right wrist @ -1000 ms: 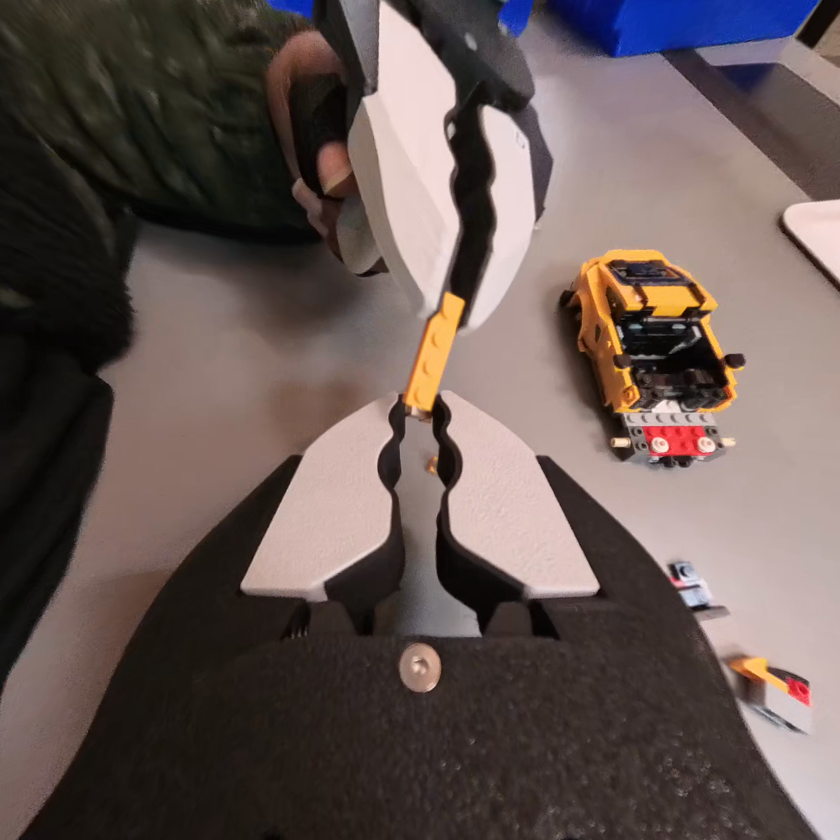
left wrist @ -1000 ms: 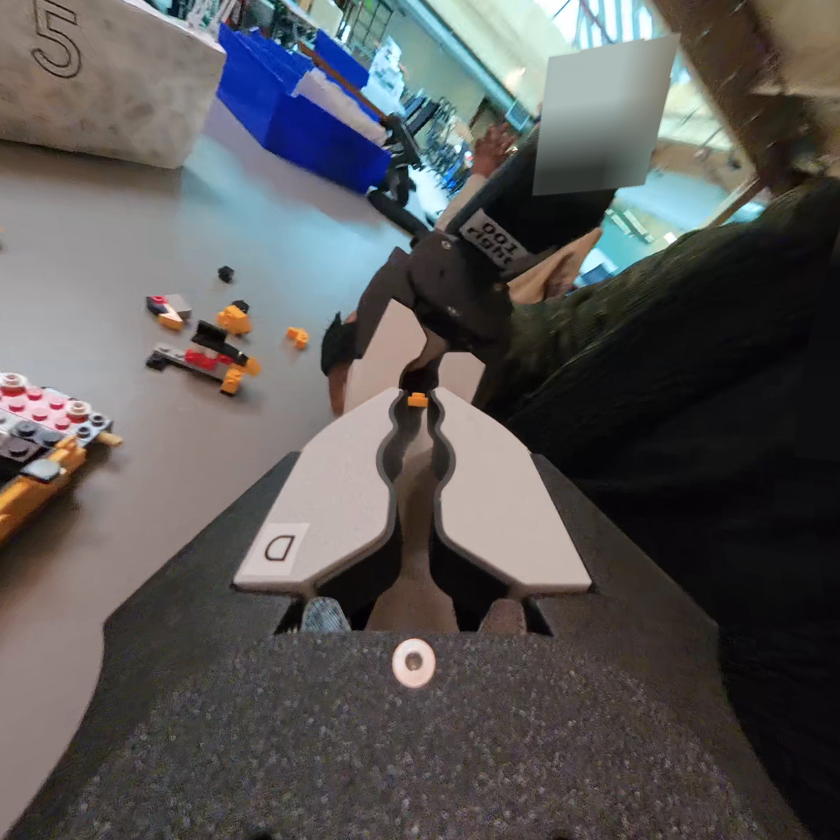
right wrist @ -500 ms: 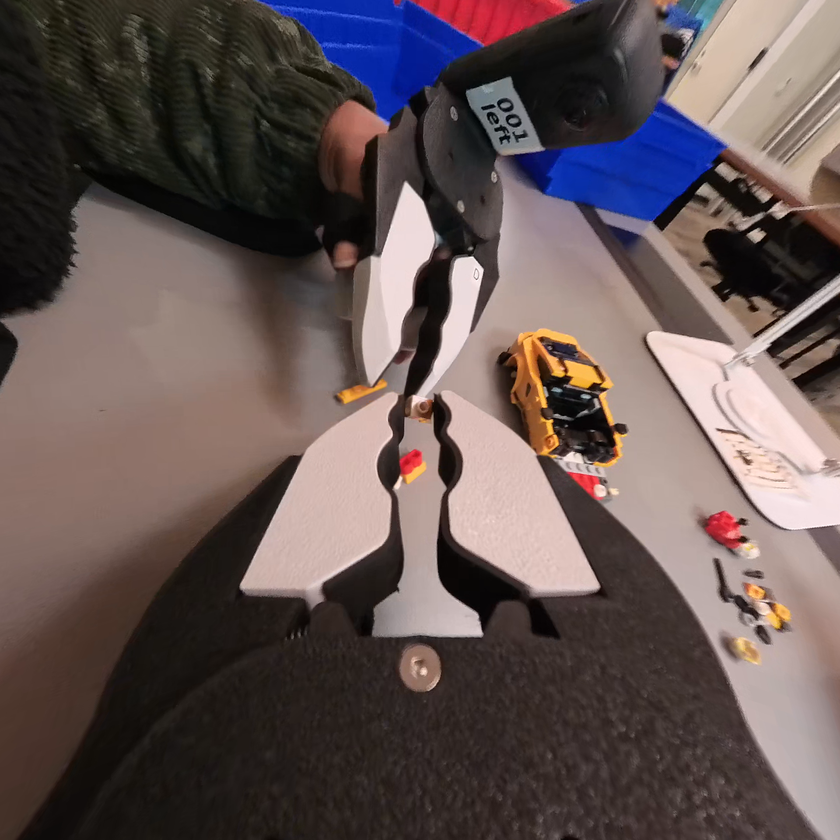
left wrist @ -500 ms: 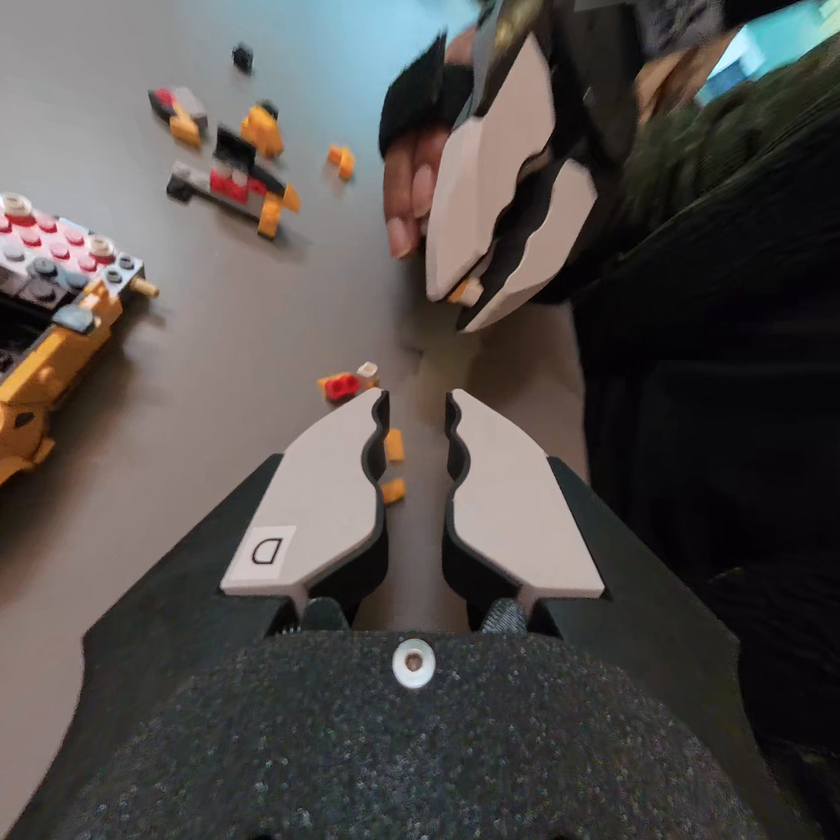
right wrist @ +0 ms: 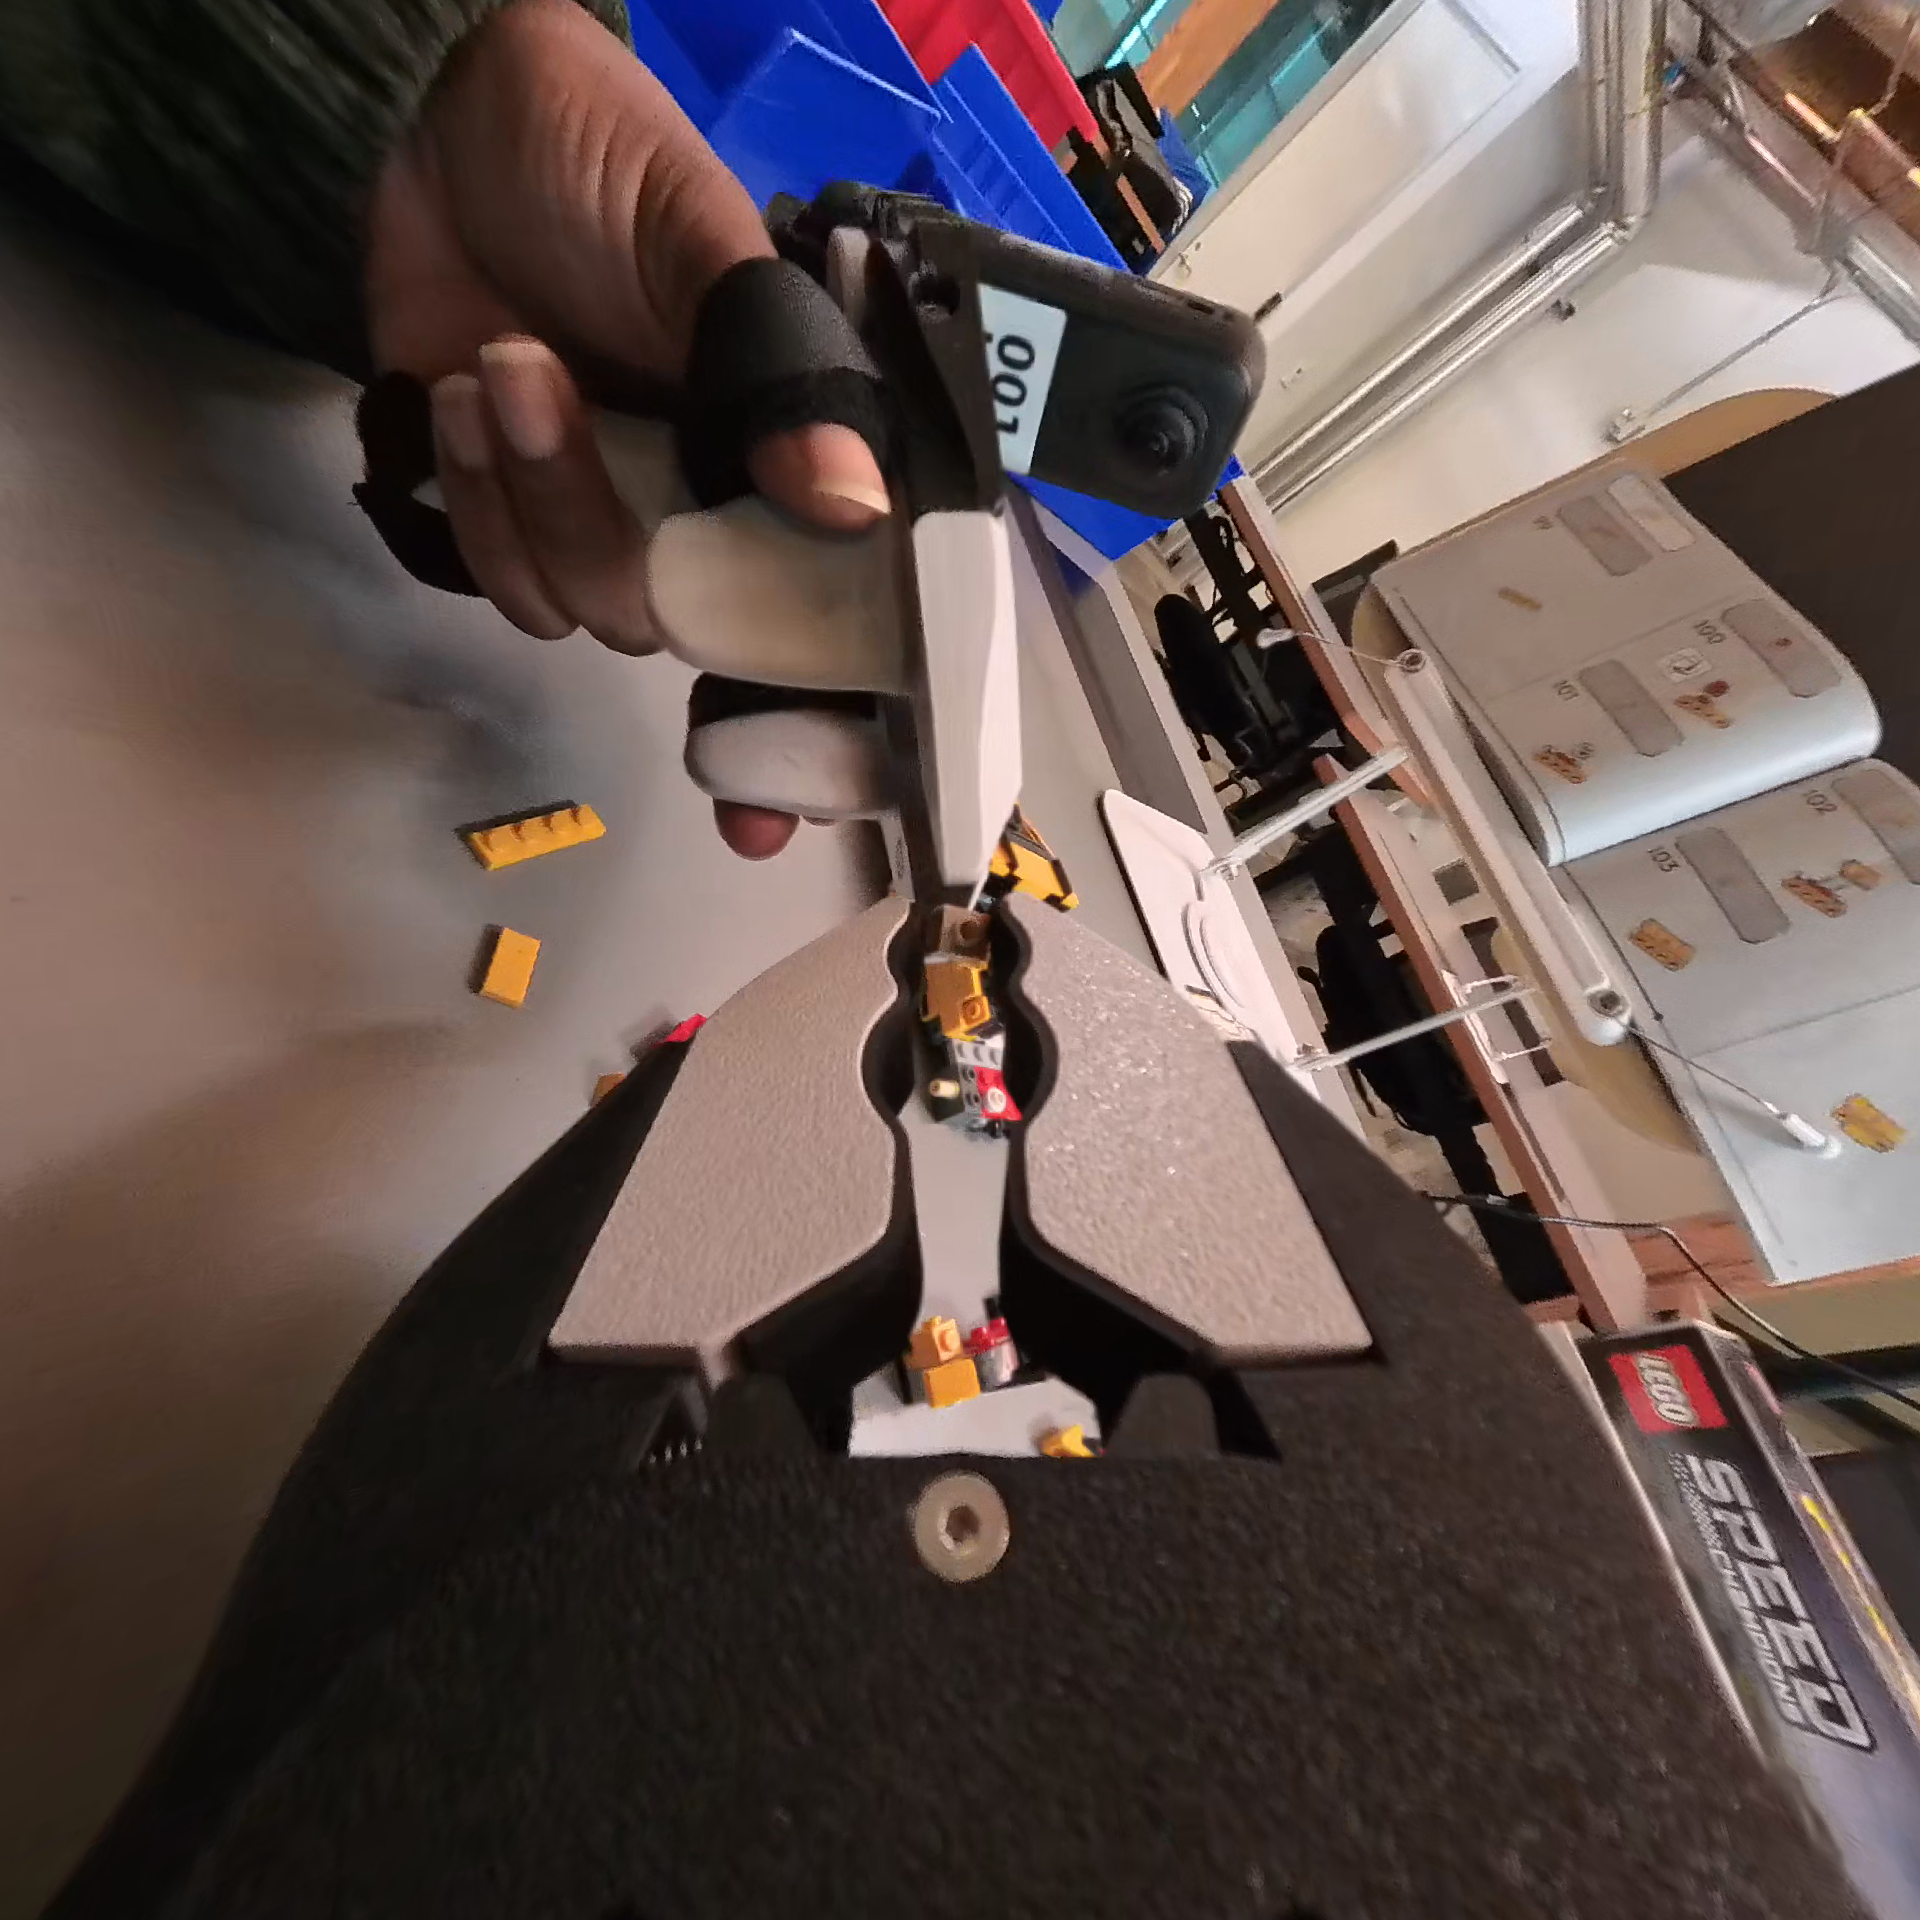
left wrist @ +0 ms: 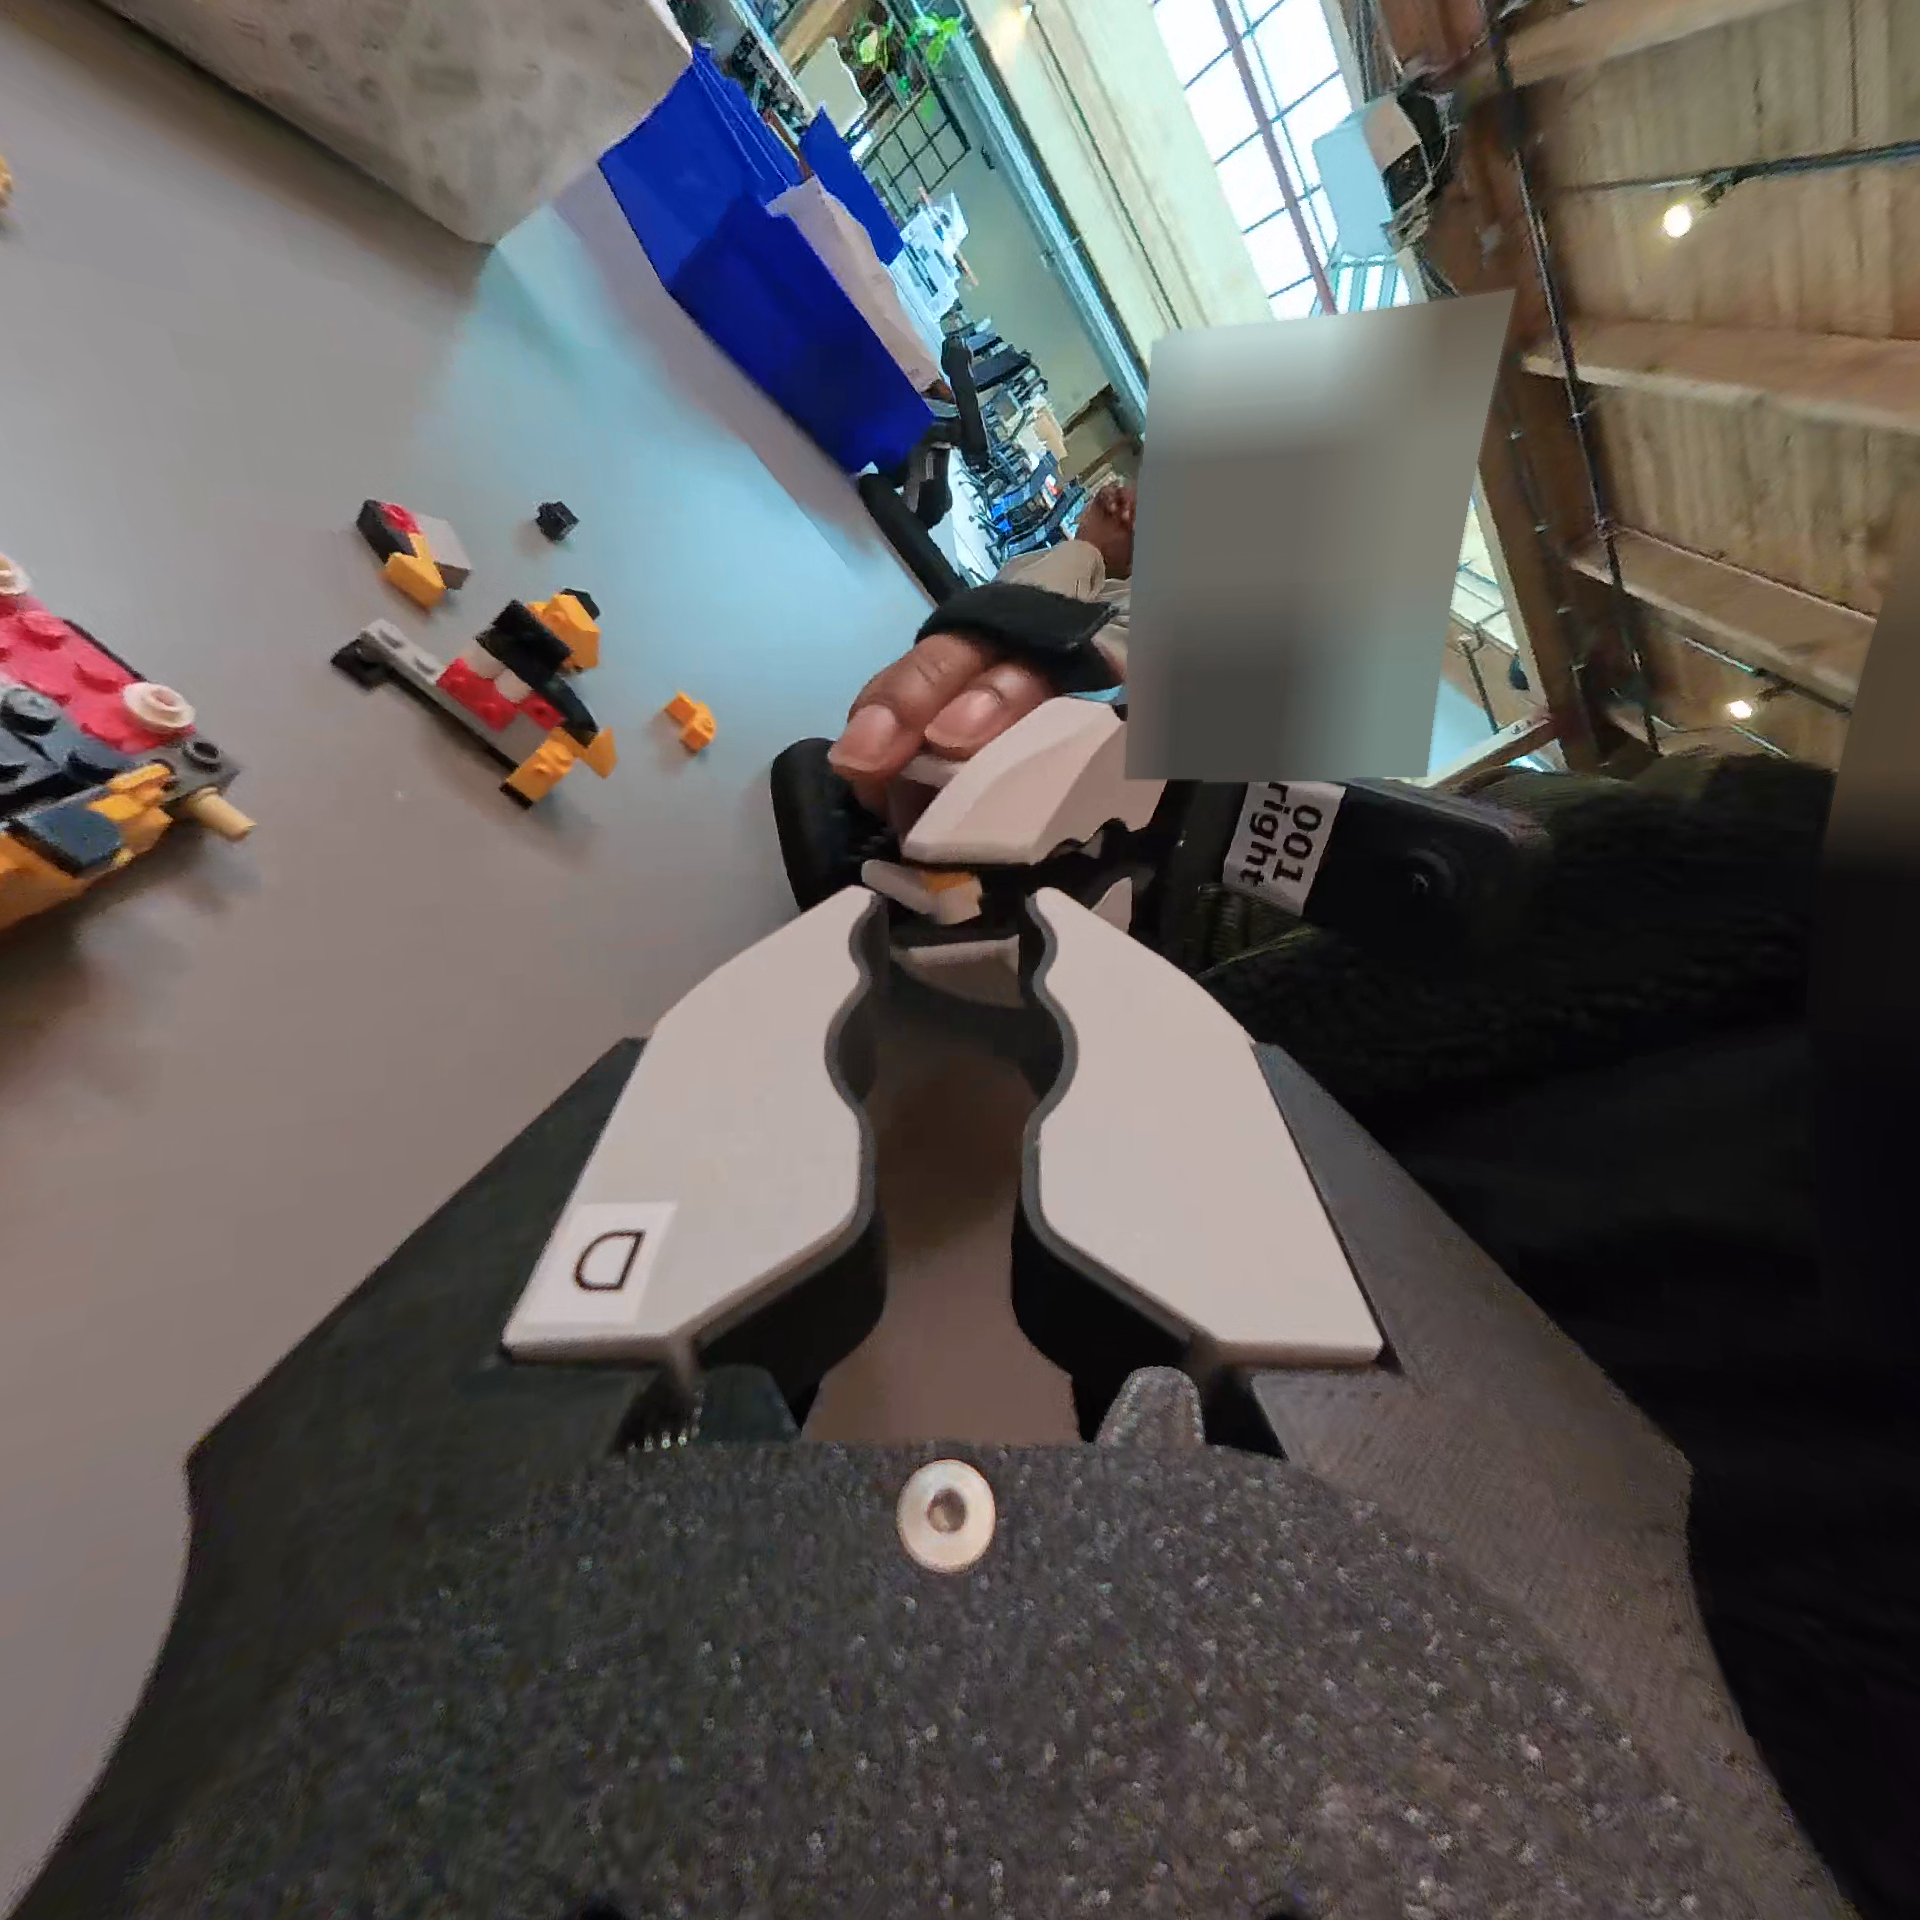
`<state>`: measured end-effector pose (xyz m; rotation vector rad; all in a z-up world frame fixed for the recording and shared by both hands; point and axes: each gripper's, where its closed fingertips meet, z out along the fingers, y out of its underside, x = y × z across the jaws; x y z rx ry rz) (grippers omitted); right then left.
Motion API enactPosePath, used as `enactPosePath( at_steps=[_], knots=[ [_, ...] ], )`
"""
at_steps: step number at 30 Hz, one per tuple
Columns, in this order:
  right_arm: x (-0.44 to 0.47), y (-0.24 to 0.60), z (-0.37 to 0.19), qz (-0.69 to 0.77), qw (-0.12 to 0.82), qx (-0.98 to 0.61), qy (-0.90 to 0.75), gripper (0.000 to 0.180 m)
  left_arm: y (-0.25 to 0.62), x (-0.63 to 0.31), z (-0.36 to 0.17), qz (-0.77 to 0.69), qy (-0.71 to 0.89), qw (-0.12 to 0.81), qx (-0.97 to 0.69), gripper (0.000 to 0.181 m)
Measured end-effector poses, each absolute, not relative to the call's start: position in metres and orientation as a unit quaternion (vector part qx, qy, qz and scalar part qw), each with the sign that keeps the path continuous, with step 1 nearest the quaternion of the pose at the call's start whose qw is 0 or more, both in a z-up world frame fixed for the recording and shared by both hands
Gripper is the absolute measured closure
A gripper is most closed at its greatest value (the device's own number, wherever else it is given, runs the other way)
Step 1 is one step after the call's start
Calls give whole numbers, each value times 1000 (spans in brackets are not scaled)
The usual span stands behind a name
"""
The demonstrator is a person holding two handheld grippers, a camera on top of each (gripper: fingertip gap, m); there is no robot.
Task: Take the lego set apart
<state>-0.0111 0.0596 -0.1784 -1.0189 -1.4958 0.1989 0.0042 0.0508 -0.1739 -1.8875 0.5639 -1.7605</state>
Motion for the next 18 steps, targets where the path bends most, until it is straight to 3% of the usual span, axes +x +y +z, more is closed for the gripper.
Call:
enactPosePath(
  at_steps=[8,13,18],
  knots=[
    [-14,56,-181,113,605,-449,-648,167,48,7,-176,-626,229,251,-702,171],
    [-5,44,-172,364,495,-518,-596,162,40,-1,-180,-508,376,324,-704,171],
    [0,47,-180,453,383,-591,-547,163,44,-2,-193,-326,490,410,-697,170]
  ],
)
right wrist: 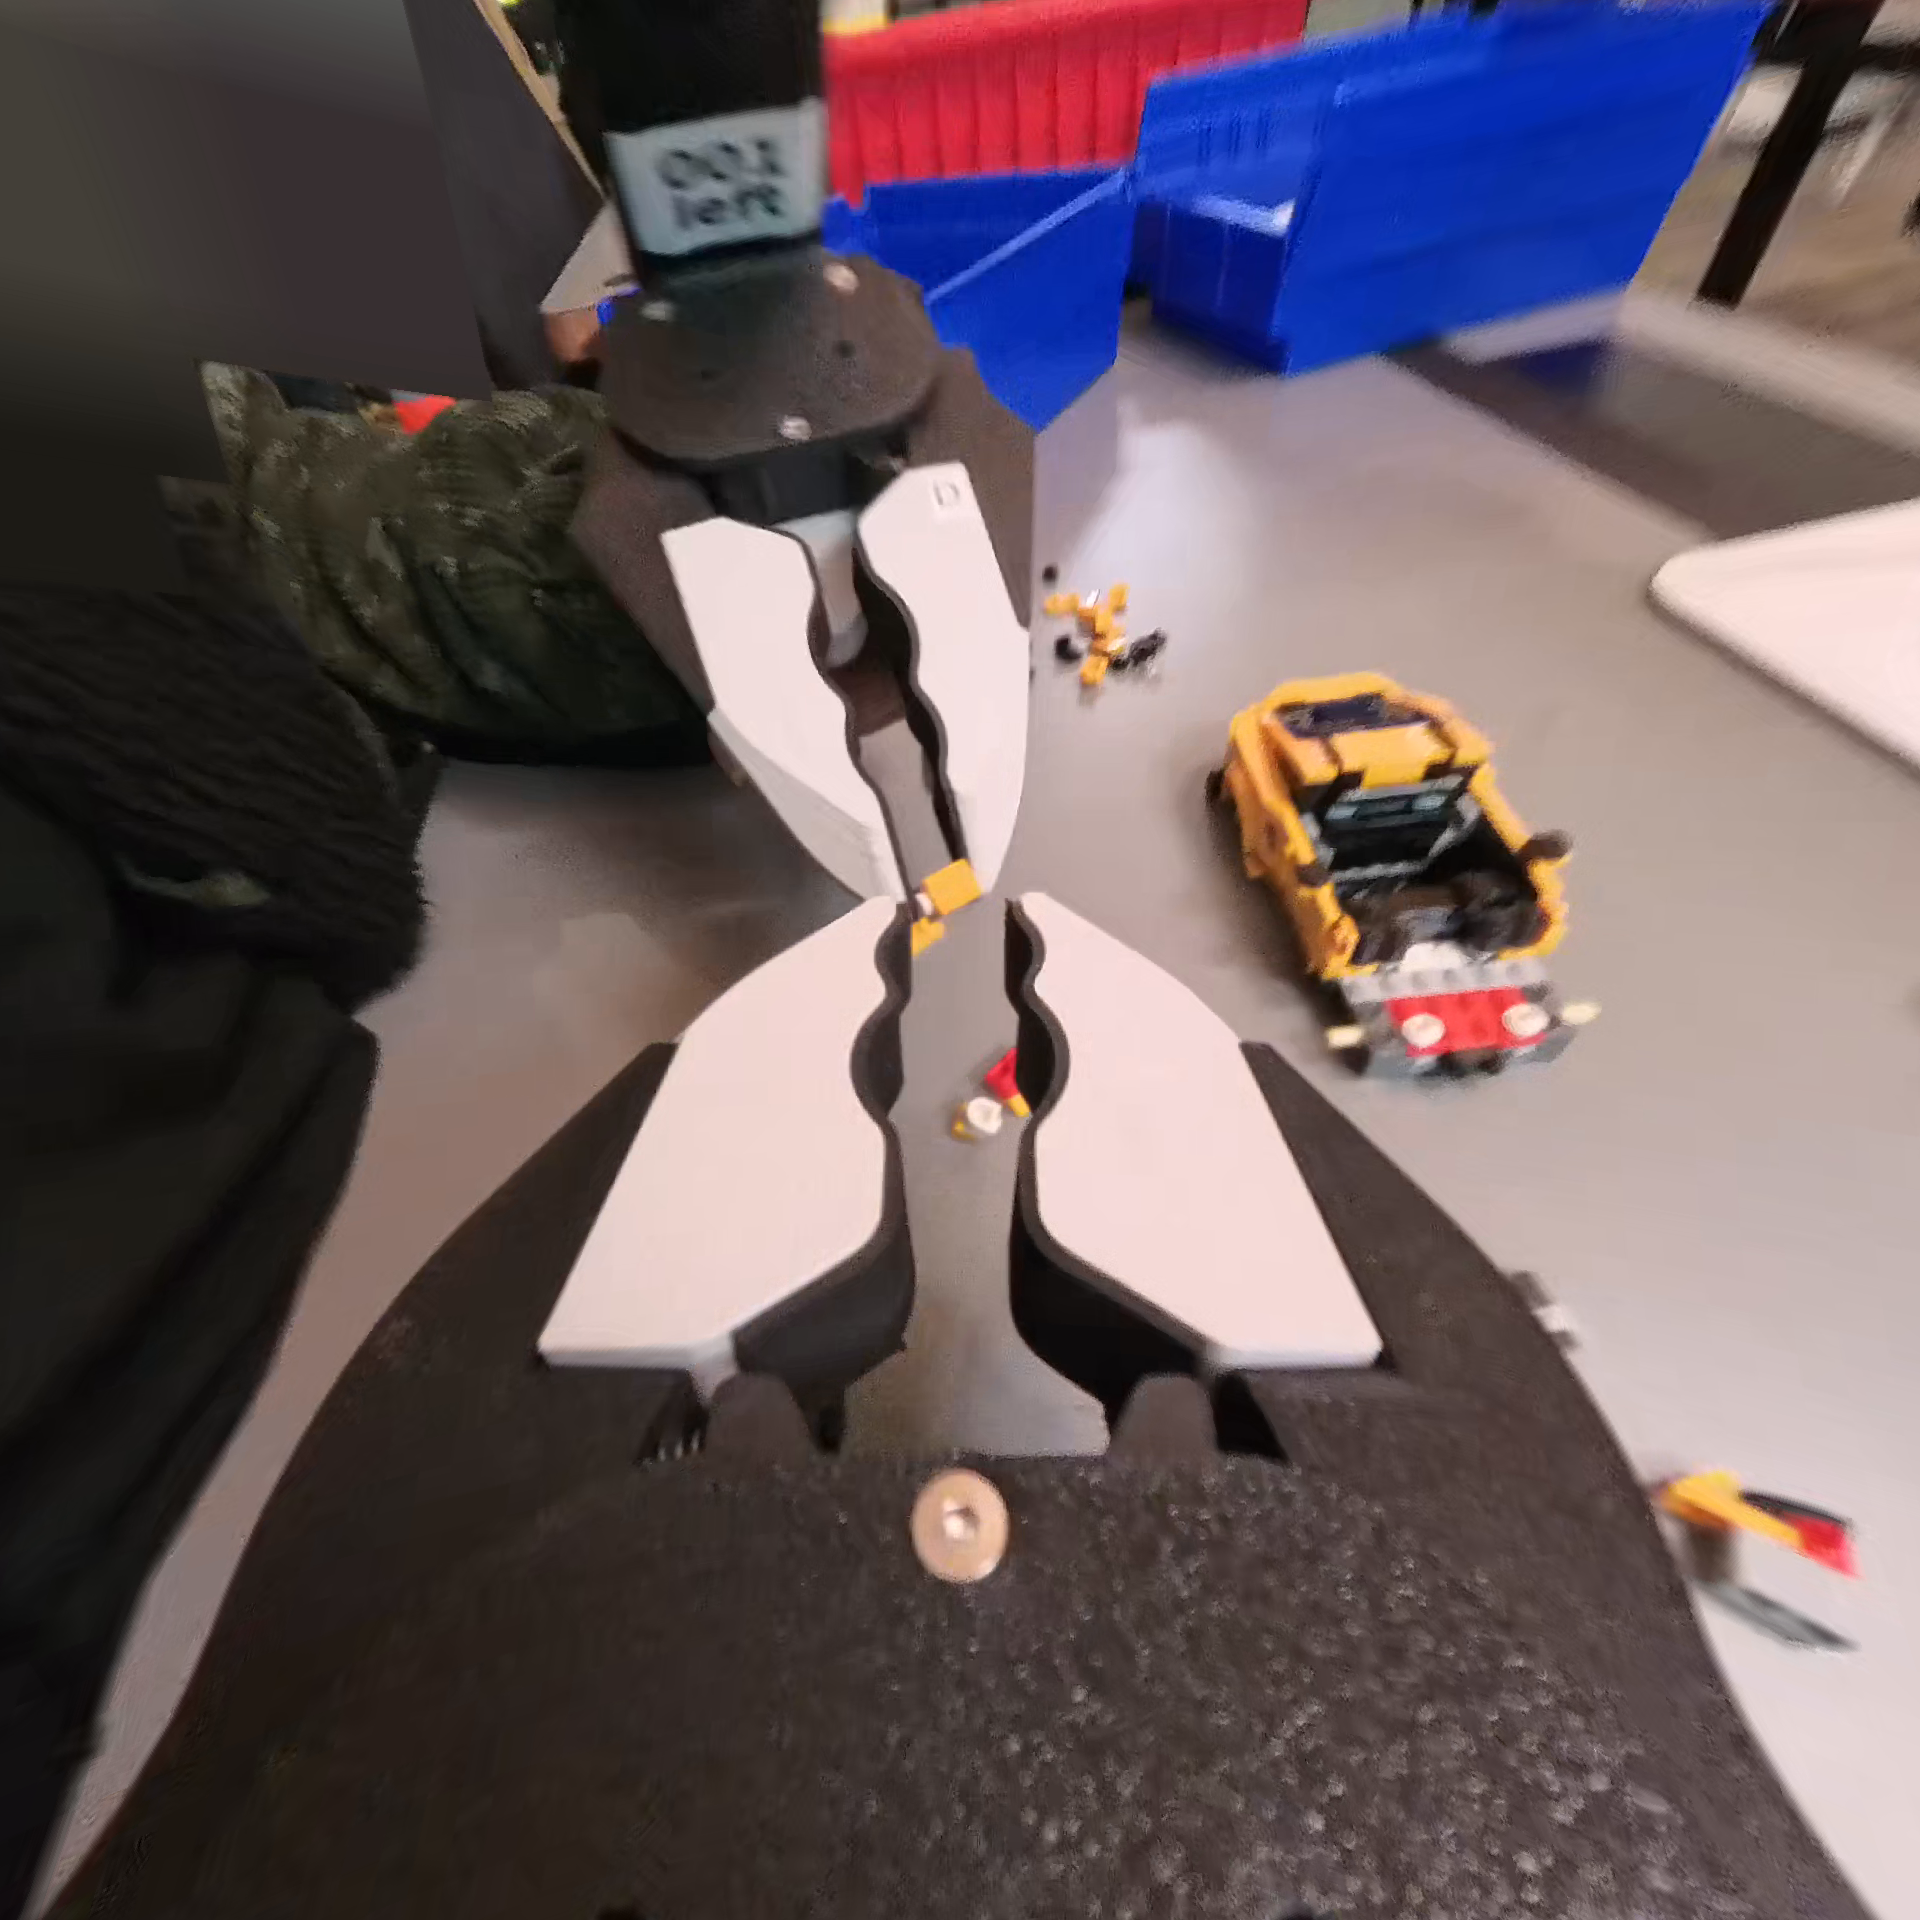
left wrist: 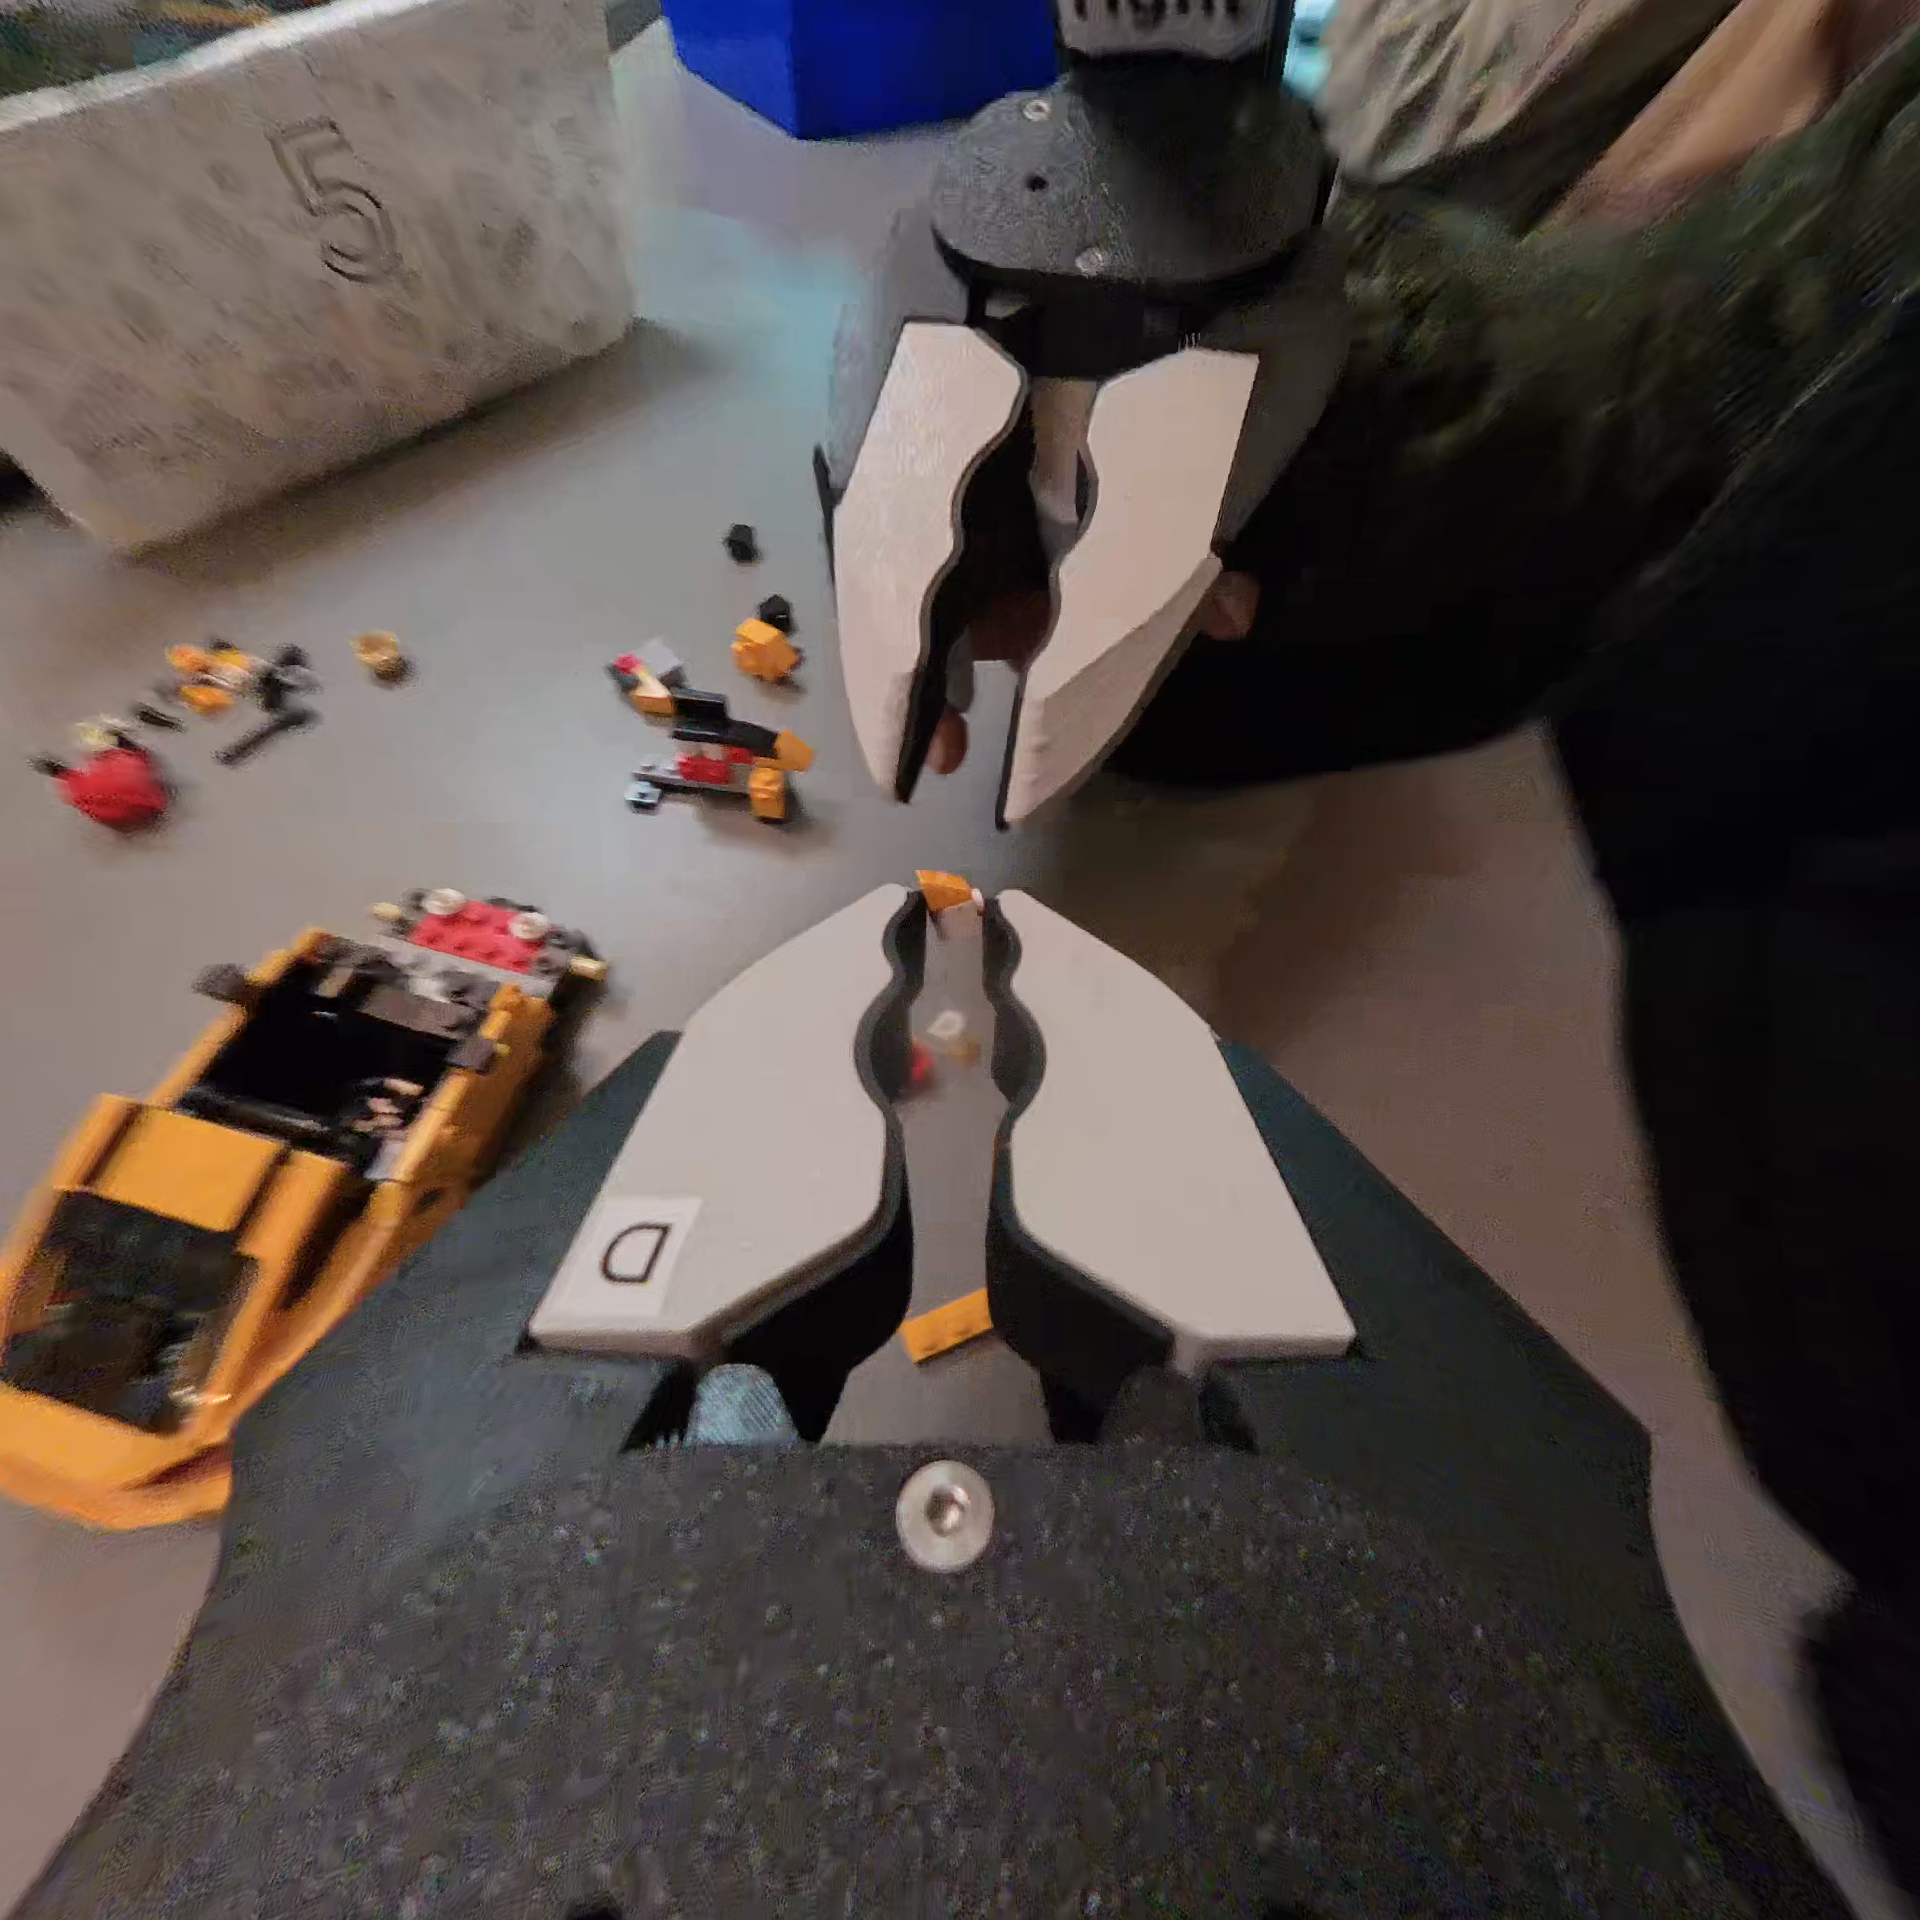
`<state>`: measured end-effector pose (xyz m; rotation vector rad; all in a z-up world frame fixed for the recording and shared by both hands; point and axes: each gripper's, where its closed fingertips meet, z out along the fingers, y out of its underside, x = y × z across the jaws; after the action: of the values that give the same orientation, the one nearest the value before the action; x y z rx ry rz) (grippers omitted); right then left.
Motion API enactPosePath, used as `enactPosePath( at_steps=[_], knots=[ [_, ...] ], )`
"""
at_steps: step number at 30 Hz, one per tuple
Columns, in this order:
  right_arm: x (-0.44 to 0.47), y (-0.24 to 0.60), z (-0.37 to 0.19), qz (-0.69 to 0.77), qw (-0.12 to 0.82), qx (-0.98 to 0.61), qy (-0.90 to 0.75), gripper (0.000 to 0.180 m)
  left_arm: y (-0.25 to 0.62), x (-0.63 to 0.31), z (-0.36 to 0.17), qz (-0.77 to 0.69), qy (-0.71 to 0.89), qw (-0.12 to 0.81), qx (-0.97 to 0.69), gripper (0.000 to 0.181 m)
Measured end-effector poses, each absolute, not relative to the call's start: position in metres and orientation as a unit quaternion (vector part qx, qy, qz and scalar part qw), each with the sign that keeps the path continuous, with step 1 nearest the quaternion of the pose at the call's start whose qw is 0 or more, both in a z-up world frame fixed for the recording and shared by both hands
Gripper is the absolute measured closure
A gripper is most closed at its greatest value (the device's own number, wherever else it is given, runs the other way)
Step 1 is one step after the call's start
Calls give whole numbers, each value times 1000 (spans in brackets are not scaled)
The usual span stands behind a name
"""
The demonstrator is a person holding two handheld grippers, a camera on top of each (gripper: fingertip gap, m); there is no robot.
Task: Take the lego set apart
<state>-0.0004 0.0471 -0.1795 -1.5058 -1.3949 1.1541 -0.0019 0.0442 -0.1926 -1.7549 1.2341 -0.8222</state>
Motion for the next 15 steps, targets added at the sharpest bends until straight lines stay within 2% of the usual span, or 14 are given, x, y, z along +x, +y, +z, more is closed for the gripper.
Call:
enactPosePath(
  at_steps=[6,15],
  knots=[
    [-8,55,-181,501,314,-663,-459,161,58,-1,-194,-158,535,485,-674,170],
    [-11,61,-188,509,291,-699,-410,170,68,-4,-194,11,574,523,-630,171]
  ],
)
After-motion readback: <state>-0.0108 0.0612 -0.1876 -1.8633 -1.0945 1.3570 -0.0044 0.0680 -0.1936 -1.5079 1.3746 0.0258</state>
